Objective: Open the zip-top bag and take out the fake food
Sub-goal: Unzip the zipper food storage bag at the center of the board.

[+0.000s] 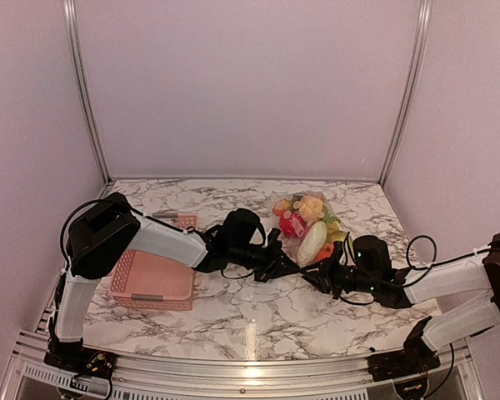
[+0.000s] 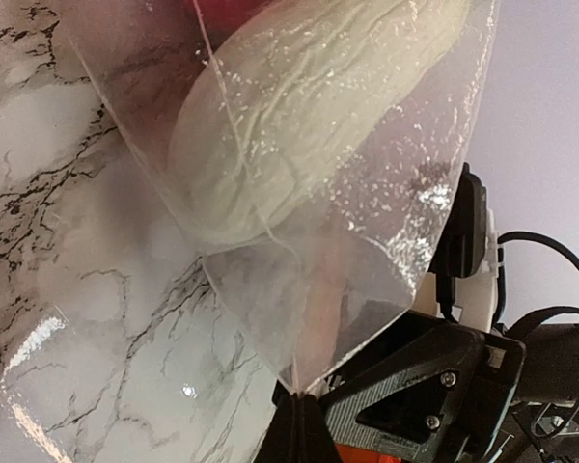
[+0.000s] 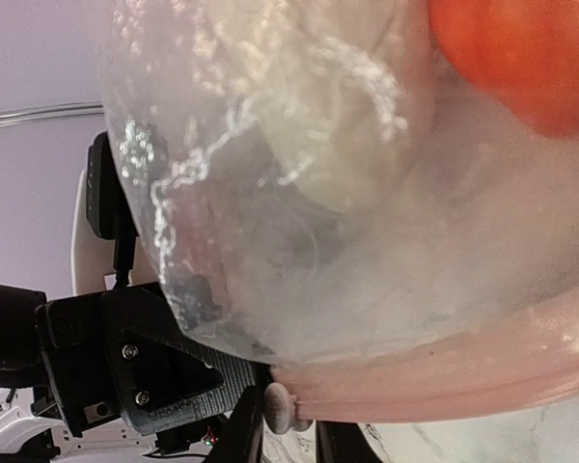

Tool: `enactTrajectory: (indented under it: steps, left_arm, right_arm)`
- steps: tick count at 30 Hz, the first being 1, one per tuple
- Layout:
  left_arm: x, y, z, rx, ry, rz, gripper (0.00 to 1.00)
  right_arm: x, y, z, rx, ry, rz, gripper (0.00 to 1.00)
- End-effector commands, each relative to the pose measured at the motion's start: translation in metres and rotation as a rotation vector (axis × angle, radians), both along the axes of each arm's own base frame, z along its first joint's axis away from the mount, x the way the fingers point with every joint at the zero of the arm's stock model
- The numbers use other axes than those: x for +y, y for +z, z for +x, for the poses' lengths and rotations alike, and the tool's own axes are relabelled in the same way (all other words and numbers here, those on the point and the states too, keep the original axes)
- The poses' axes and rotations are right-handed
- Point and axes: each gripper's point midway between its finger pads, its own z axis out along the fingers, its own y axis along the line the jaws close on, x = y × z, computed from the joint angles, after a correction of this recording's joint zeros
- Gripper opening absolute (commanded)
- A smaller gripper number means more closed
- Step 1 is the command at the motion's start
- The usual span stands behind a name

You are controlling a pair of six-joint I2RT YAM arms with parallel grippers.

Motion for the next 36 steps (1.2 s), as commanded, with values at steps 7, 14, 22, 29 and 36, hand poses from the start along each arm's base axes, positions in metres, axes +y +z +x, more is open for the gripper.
enactTrajectory:
  steps: [7, 14, 22, 29, 36]
  left_arm:
    - [-0.002, -0.005, -0.006, -0.006, -0.015, -0.015, 0.0]
    - [0.004, -0.007, -0.004, -0.001, 0.017, -0.013, 0.0]
    - [0.016, -0.007, 0.002, 0.011, 0.055, -0.024, 0.0]
    - [0.025, -0.008, 0.002, 0.009, 0.063, -0.017, 0.0]
    - [0.031, -0.007, 0.0, -0.006, 0.063, -0.003, 0.0]
  right_arm:
    - [-0.002, 0.005, 0.004, -0.016, -0.035, 0.005, 0.09]
    - [-0.012, 0.0, 0.001, 0.0, -0.077, 0.0, 0.09]
    - [-0.025, -0.004, -0.002, 0.011, -0.134, 0.004, 0.09]
    - [-0.032, -0.007, -0.002, 0.015, -0.171, -0.004, 0.1]
    - [-0.04, -0.005, 0.0, 0.007, -0.207, -0.015, 0.1]
